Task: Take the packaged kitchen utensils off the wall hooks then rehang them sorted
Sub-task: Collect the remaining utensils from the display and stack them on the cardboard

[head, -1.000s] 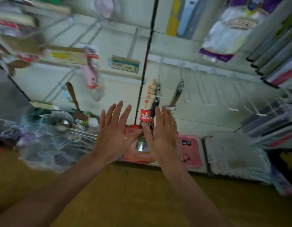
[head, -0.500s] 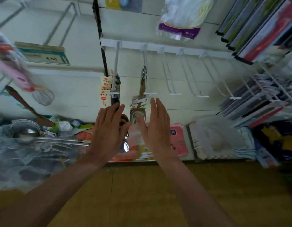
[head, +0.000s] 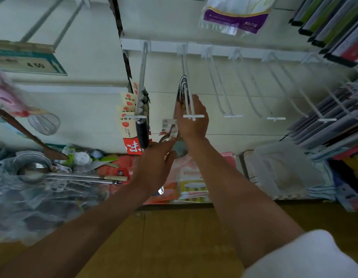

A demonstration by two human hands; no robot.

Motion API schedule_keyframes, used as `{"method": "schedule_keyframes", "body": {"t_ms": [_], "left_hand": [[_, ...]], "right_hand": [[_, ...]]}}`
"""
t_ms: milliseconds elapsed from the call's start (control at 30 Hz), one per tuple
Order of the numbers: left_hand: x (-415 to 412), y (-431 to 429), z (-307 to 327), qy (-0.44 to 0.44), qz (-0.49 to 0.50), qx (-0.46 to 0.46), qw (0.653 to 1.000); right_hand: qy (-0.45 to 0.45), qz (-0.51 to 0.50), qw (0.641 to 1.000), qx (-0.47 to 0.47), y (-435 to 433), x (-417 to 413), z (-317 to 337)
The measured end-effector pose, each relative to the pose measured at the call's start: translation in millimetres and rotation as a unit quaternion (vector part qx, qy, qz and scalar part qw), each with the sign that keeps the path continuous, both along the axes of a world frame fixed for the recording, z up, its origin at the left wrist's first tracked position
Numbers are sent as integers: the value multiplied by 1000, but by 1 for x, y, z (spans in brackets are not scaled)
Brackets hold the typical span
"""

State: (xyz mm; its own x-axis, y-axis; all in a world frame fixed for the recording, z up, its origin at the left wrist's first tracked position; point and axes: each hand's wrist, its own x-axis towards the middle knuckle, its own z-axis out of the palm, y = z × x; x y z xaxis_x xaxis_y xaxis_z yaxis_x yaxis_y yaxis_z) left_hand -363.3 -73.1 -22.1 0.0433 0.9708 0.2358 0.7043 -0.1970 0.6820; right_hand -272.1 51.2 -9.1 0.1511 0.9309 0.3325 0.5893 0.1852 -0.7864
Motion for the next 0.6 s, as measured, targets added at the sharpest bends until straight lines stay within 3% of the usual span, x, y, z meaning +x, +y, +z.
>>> {"method": "schedule_keyframes", "body": {"t_ms": [167,300,433,600], "left_hand": [[-1,6,-8,-7,18,-6,1000],[3,12,-8,-79,44,-27,996],[15,17,-5,-190,38,-142,971],[24,7,-17,-163,23,-228,960]], "right_hand": [[-31,14,999,30,-2,11,-10],[-72,31,997,28,-24,23,-6],[-85,49,995,-4,-61,31,4],[-61,53,996,-37,-104,39,13]]}}
